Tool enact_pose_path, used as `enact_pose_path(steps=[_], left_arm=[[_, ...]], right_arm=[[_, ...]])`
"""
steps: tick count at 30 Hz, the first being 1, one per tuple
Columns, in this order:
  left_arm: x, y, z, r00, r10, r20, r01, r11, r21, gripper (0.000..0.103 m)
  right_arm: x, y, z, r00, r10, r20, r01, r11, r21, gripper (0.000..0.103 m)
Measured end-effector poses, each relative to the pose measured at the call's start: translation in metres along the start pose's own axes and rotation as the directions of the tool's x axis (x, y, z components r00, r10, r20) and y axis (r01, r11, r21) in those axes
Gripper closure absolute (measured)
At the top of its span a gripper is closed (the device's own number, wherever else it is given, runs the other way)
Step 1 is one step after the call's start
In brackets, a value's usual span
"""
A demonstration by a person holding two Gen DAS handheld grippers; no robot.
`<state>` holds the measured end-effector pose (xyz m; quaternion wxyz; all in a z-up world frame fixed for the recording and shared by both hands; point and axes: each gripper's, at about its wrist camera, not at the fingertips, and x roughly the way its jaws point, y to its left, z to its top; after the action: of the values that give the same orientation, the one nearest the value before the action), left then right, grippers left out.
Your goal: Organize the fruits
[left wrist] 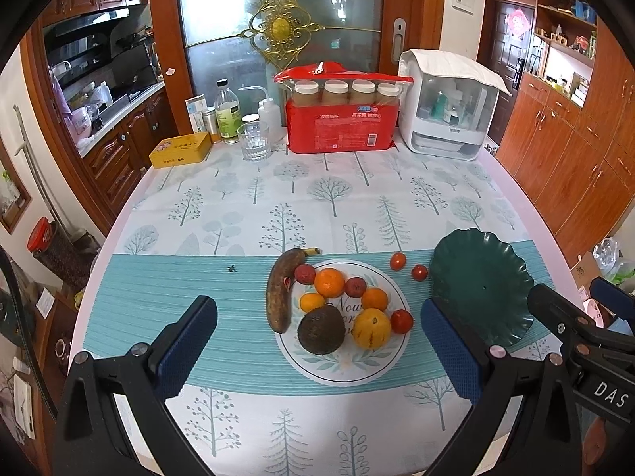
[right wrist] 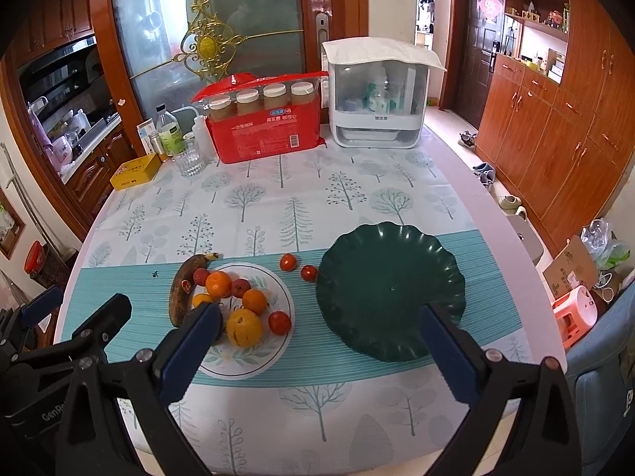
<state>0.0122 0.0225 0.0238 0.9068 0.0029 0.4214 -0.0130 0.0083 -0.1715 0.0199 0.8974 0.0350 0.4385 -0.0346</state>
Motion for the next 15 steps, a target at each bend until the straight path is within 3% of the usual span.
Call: enact_pose_path(steps=[10, 15], left_arm=[[0.015, 0.032, 0.0, 0.999, -0.008, -0.035, 0.008, 1.0, -0.001, 0.001], [0.034, 0.056, -0.002, 0.996, -0.048, -0.082, 0.047, 0.999, -0.007, 0.001]], right_arm=[[0.016, 0.03, -0.004, 0.999, 0.009, -0.047, -0.01, 1.0, -0.007, 0.002], [0.034, 0.047, -0.011, 0.997, 0.005, -0.082, -0.007, 1.0, -0.026, 0.007]])
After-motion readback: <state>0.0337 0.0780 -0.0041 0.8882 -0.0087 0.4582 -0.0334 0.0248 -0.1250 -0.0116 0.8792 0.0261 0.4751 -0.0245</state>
